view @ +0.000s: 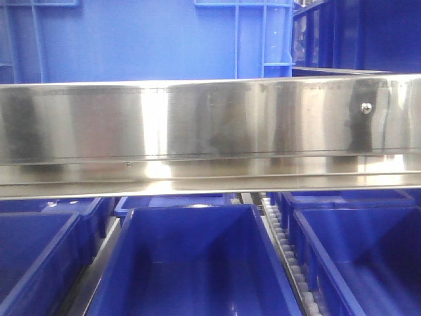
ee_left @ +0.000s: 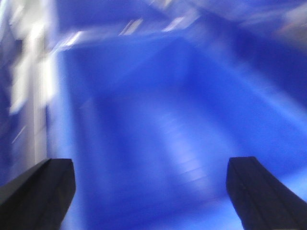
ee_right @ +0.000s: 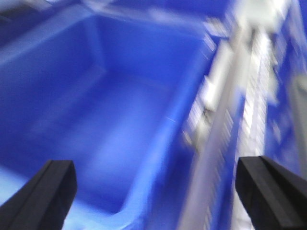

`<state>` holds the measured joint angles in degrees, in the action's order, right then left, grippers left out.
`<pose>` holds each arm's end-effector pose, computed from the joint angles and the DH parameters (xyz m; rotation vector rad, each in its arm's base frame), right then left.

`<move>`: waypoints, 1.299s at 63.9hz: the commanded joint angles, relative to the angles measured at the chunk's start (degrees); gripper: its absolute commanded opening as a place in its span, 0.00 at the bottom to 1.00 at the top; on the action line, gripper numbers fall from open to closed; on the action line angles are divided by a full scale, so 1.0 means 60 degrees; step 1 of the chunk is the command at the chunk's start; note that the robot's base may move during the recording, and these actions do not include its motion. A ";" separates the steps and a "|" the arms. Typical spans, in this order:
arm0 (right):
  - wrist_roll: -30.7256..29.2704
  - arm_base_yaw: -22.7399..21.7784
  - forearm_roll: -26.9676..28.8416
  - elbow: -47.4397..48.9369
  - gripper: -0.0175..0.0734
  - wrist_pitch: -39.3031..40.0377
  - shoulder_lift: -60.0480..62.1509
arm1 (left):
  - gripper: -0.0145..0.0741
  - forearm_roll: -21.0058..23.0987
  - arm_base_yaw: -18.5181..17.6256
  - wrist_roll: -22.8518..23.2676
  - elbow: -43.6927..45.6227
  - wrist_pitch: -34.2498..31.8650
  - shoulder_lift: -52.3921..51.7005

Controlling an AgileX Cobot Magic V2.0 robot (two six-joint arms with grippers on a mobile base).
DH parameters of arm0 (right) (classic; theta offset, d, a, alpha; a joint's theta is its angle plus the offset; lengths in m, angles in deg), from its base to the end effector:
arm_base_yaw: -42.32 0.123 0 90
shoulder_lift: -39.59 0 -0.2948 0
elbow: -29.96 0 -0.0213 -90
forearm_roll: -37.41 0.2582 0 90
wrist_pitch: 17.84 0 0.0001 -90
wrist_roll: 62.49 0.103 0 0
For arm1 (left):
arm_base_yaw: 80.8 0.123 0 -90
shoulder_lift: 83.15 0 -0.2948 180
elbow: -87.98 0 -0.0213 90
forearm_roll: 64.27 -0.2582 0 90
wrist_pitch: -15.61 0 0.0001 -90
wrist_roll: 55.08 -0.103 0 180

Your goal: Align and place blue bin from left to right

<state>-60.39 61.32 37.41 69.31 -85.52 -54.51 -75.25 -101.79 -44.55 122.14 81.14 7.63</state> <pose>0.2898 0.0998 0.5281 -0.3151 2.1212 0.2157 0.2810 -0.0887 0.5242 0.1750 2.1098 -0.0947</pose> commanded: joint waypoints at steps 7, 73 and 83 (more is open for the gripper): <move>0.0590 0.0008 -0.0489 0.1830 0.81 -0.0380 -0.1482 | 0.77 -0.0264 0.0349 0.0482 0.2266 0.0739 0.1850; 0.0919 -0.0580 0.0920 0.2761 0.81 0.0066 -0.4686 | 0.77 0.0879 0.1661 -0.0204 0.3053 0.0739 0.4955; 0.0919 -0.0580 0.0920 0.2761 0.81 0.0177 -0.4845 | 0.77 0.0804 0.1661 -0.0250 0.3034 0.0739 0.5108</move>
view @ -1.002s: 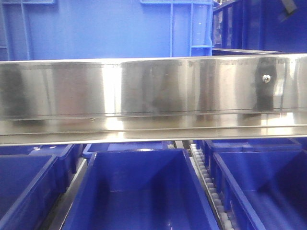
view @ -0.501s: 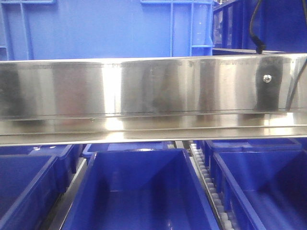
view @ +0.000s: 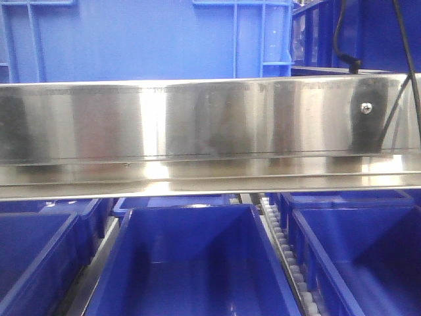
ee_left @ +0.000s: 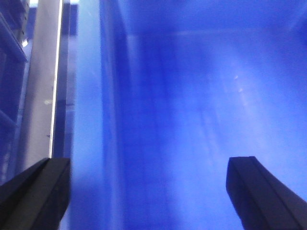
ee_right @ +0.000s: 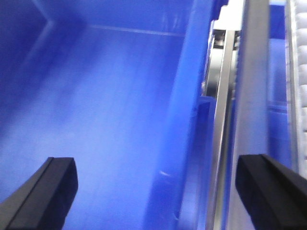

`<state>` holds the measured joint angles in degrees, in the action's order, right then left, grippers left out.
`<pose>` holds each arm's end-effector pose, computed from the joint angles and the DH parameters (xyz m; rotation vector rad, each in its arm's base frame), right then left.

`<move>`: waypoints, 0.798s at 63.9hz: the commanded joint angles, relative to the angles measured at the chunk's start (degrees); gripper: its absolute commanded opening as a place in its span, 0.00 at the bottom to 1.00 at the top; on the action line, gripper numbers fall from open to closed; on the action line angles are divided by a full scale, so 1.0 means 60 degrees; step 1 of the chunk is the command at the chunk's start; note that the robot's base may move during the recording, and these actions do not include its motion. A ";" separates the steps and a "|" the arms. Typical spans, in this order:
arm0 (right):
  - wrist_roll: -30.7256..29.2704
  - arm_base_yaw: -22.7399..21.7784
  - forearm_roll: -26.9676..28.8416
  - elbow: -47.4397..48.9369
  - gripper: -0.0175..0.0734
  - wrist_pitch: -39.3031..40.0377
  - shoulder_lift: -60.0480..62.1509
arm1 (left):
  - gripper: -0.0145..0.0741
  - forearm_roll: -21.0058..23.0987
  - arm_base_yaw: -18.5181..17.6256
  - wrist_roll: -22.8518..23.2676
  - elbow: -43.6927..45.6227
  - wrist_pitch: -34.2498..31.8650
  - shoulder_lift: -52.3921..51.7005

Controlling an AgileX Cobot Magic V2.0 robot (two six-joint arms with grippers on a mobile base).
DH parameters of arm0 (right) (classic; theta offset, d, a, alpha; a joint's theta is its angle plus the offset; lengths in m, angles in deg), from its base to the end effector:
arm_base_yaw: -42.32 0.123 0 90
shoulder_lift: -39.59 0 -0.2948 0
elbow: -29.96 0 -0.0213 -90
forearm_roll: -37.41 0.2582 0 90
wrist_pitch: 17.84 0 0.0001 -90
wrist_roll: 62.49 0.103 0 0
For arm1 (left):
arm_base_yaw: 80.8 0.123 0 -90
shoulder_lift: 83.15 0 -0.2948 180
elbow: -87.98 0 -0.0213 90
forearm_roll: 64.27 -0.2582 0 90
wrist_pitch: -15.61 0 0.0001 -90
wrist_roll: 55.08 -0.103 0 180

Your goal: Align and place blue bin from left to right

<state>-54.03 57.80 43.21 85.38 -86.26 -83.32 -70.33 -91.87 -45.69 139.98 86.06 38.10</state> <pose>0.4426 0.1326 0.4154 -0.1474 2.3861 0.3286 0.4467 -0.0770 0.4083 0.0342 2.4305 -0.0235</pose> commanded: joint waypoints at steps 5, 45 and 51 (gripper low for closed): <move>-0.0140 0.0006 -0.0048 0.0082 0.81 0.0386 -0.0082 | 0.77 -0.0199 0.0022 -0.0060 0.0061 -0.0081 0.0030; -0.0161 0.0006 -0.0043 0.0082 0.81 0.0735 -0.0559 | 0.77 0.0499 0.0656 -0.0387 -0.0040 -0.0081 0.0069; -0.0161 0.0006 -0.0043 0.0082 0.81 0.0833 -0.0559 | 0.77 0.0499 0.0656 -0.0387 -0.0201 -0.0081 0.0069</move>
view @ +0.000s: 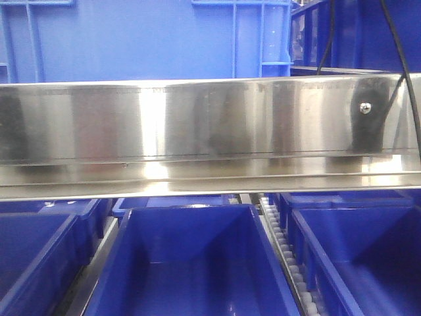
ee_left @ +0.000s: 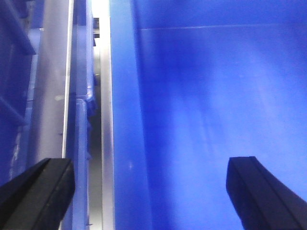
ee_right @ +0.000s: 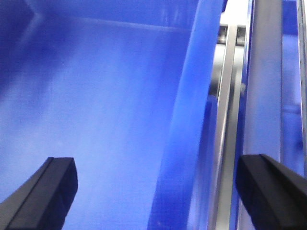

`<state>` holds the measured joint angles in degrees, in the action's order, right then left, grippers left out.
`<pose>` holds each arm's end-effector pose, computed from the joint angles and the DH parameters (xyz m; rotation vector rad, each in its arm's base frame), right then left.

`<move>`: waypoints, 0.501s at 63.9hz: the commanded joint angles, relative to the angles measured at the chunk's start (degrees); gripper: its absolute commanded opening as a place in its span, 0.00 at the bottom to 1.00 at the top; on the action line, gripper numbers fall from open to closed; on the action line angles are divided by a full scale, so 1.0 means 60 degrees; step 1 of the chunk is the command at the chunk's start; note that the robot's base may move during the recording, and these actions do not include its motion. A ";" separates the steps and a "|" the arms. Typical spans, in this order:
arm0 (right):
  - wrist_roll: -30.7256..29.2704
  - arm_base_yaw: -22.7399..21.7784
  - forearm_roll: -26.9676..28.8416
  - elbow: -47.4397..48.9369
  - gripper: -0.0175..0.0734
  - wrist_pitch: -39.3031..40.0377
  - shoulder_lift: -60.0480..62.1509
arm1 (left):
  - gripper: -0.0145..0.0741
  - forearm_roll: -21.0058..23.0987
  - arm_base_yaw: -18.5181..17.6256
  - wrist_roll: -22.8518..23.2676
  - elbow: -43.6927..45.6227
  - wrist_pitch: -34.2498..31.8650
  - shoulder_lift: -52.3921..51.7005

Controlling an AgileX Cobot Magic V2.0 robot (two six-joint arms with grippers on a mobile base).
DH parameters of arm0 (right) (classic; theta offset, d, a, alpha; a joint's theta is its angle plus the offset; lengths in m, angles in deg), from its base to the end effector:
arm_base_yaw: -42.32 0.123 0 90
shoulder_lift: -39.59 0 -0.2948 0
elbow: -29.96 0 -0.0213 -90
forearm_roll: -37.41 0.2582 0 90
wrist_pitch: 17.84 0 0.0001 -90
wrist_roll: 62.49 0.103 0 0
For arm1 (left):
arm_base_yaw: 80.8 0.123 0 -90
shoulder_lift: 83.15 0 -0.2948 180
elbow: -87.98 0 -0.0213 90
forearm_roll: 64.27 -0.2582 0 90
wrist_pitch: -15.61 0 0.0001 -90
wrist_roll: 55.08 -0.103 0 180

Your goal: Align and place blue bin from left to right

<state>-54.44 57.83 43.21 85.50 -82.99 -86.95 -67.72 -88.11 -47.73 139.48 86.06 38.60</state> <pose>0.4637 0.1385 0.3902 -0.1491 2.3898 0.3246 0.4531 -0.0522 0.4014 -0.0010 2.4534 -0.0340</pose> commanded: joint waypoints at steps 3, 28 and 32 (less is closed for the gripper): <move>-0.0094 0.0002 -0.0043 0.0063 0.81 0.0288 0.0047 | 0.77 0.0063 0.0029 -0.0047 -0.0223 -0.0081 -0.0015; -0.0094 0.0002 -0.0043 0.0063 0.79 0.0210 0.0047 | 0.77 0.0063 0.0029 -0.0047 -0.0411 -0.0081 -0.0015; -0.0094 0.0002 -0.0043 0.0063 0.72 0.0130 0.0047 | 0.76 0.0063 0.0029 -0.0047 -0.0411 -0.0081 -0.0015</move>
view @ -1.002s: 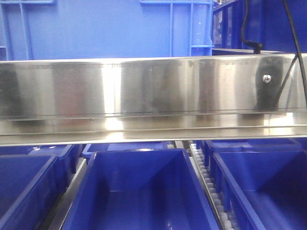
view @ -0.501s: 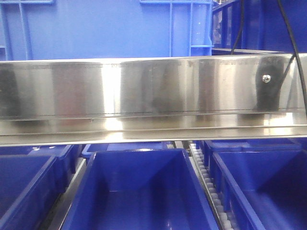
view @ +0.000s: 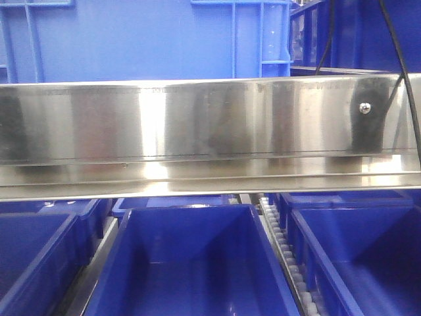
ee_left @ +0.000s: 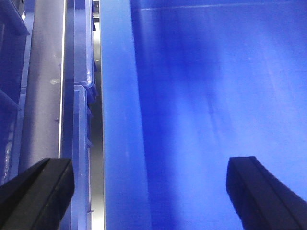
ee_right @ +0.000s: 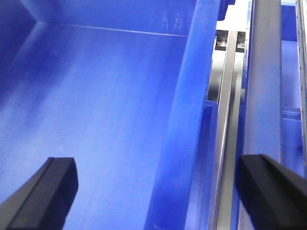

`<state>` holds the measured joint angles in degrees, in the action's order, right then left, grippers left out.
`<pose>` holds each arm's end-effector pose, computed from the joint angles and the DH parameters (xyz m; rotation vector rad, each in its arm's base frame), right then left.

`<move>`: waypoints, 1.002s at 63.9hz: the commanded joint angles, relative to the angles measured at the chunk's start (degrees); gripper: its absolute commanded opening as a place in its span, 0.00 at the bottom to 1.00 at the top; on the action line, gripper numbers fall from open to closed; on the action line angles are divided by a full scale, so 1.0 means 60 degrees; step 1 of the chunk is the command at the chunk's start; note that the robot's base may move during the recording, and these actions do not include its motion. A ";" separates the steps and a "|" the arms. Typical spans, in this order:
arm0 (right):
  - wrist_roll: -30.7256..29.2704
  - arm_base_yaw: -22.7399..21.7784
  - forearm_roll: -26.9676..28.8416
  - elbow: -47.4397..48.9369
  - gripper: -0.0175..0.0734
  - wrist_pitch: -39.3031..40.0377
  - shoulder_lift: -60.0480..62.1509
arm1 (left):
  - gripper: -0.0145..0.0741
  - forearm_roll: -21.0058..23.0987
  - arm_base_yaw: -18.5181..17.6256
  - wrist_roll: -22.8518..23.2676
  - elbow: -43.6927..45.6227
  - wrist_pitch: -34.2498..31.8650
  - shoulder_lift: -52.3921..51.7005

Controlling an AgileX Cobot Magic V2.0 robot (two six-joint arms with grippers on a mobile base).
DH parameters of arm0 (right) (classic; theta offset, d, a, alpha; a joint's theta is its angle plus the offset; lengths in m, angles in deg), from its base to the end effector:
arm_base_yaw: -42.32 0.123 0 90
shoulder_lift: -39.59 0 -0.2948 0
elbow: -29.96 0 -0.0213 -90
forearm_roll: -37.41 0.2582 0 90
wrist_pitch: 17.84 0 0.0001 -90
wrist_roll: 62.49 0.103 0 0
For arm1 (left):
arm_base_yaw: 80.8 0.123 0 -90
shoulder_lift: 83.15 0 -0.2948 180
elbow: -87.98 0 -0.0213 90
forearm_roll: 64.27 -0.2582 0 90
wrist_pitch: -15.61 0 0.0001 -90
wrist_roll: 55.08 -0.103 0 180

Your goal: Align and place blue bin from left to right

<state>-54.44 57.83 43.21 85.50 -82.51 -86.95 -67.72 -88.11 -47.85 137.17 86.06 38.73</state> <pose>0.4643 0.1386 0.3908 -0.1480 2.3814 0.3260 0.4545 -0.0524 0.3882 0.0033 2.4957 -0.0267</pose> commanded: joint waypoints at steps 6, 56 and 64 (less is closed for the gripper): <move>-0.0094 0.0002 -0.0043 0.0063 0.57 -0.0081 0.0047 | 0.71 0.0063 0.0029 -0.0027 -0.0026 -0.0081 -0.0036; -0.0094 0.0002 -0.0043 0.0871 0.11 -0.0795 0.0143 | 0.15 0.0112 0.0029 -0.0027 0.0289 -0.0081 -0.0700; -0.0094 0.0002 -0.0043 0.1322 0.11 -0.0879 0.0318 | 0.15 0.0112 0.0029 -0.0027 0.0464 -0.0081 -0.1063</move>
<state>-53.58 58.06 43.93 90.63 -90.35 -87.14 -66.84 -88.11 -46.03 137.91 87.66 36.39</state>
